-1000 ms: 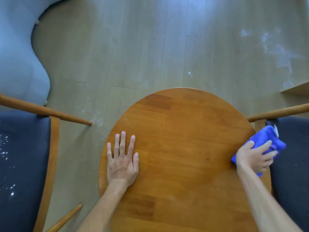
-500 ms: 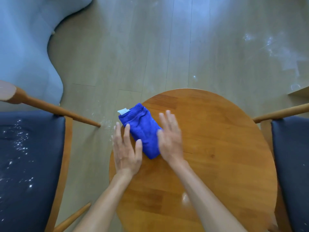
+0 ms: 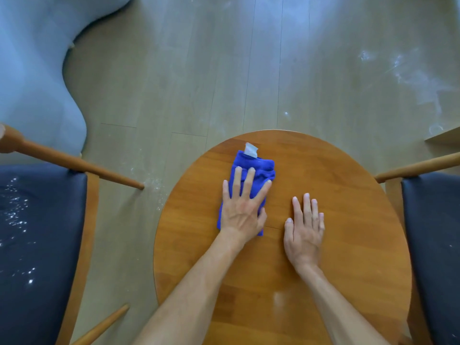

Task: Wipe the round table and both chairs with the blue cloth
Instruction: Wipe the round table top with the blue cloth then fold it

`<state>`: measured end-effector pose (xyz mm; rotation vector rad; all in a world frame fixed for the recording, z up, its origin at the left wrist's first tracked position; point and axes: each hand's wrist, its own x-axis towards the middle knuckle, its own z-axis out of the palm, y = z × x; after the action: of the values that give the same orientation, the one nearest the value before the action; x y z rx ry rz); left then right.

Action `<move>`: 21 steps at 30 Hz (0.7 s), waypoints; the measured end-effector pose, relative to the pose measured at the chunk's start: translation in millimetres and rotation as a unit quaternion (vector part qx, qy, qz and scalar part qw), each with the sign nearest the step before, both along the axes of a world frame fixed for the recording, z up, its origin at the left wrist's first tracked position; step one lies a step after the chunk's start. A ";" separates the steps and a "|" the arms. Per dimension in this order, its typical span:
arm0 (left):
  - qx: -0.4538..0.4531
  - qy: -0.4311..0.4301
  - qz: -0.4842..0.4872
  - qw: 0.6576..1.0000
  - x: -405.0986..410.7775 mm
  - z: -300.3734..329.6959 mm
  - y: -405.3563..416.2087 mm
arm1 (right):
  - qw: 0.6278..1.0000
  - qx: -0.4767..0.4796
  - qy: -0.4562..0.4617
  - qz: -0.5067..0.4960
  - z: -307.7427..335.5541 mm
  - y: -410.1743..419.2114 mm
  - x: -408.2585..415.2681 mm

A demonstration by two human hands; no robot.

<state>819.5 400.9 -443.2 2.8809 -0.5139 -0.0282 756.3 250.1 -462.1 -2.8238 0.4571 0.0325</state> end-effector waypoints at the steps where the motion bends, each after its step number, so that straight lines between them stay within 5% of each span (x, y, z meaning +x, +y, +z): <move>1: -0.001 -0.005 0.009 1.000 9.0 0.7 13.0 | 1.000 -0.008 0.001 0.002 -0.5 -0.2 0.6; 5: -0.005 -0.003 0.110 0.994 30.5 0.1 113.1 | 1.000 -0.018 0.013 0.007 0.1 0.2 -0.1; 10: -0.024 -0.004 0.233 0.972 -67.8 3.2 156.9 | 1.000 -0.016 0.020 0.006 1.2 3.7 1.1; 17: -0.053 0.010 -0.079 0.995 -192.1 7.1 8.8 | 0.999 0.030 0.006 0.011 4.9 -3.2 0.0; 21: -0.050 -0.002 -0.120 0.992 -150.0 2.2 47.5 | 0.995 0.047 0.022 0.082 10.7 -27.3 -3.4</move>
<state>669.5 448.5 -441.1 2.7073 -0.8349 -0.0323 752.9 222.8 -451.4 -2.7652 0.2259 0.1466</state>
